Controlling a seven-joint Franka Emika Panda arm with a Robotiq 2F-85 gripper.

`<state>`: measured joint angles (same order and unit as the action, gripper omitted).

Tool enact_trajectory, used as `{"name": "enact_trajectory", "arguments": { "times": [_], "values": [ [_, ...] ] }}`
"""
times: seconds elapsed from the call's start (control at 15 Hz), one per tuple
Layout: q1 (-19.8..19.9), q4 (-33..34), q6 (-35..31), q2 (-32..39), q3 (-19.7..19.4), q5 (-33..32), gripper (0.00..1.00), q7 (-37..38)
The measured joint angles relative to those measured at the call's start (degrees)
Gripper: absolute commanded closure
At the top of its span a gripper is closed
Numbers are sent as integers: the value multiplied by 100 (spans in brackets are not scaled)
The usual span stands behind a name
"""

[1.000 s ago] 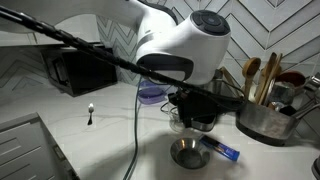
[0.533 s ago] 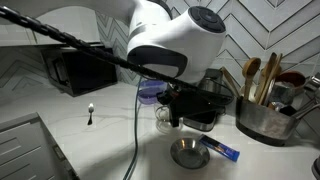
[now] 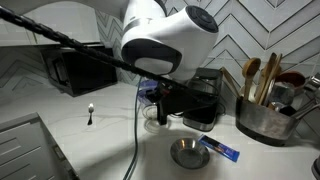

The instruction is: Remove the kettle from the coffee machine and put it on the counter

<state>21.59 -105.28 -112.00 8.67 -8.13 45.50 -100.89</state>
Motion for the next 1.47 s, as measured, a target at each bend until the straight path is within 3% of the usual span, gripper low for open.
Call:
{"name": "enact_trajectory", "arguments": {
  "times": [0.2, 0.27, 0.67, 1.13, 1.47],
  "values": [
    [0, 0, 0, 7, -15, 0, 70, 0],
    [0, 1, 0, 7, -16, 0, 93, 0],
    [-151, -7, -46, 46, -26, 0, 93, 71],
    [-508, -79, -836, 230, -17, 0, 93, 76],
    [-600, -178, -898, 340, 26, 3, 93, 75]
  ]
}}
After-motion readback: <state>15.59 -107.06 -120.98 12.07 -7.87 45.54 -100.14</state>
